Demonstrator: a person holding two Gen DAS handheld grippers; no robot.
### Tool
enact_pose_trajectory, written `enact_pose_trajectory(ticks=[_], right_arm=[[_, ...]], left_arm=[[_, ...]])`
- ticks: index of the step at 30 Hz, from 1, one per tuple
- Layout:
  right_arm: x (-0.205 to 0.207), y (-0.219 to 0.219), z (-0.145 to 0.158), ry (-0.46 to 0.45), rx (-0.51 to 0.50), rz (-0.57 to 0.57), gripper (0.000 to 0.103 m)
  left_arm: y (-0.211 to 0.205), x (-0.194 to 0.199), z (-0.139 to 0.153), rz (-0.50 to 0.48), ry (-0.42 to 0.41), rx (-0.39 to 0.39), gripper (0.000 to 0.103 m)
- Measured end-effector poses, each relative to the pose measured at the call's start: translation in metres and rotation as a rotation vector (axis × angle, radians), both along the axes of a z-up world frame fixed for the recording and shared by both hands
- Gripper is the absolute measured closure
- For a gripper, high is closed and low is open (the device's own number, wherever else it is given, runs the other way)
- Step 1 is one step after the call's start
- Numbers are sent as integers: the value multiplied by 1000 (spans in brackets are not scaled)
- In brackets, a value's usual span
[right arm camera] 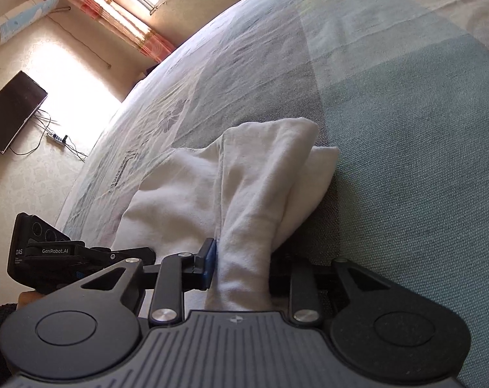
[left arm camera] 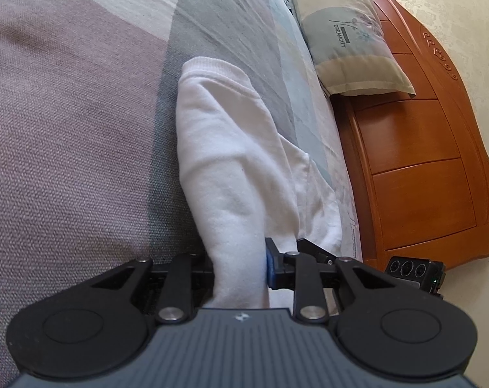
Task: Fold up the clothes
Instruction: 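Close the left gripper on the sweatshirt bundle end beside the right gripper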
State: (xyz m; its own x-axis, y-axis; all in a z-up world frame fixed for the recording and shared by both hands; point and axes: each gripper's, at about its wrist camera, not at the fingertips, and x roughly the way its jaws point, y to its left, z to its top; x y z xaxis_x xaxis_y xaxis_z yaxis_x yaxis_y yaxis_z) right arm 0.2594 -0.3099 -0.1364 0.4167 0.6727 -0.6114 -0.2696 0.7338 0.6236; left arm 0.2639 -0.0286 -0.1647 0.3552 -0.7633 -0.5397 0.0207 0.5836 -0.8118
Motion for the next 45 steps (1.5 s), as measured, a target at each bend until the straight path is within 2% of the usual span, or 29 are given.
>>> enact_pose_trajectory(ticks=[7,27,37,45], right_arm=[[-4,1,8,-32,-53,-9,70],[-16,-11,47,-117,-79,-29,72],[-20,-42,67,-157,-100,-92,72],[-19,-95,74,-171,-111,-186,73]], left_arm=[[-5,-4,14,-3,-44,69,79],[-17,-12,49,-38,-118,13,81],[-60,0,61,-107,-140,-14,81],[-116,21,57,-183,-122,-55,81]])
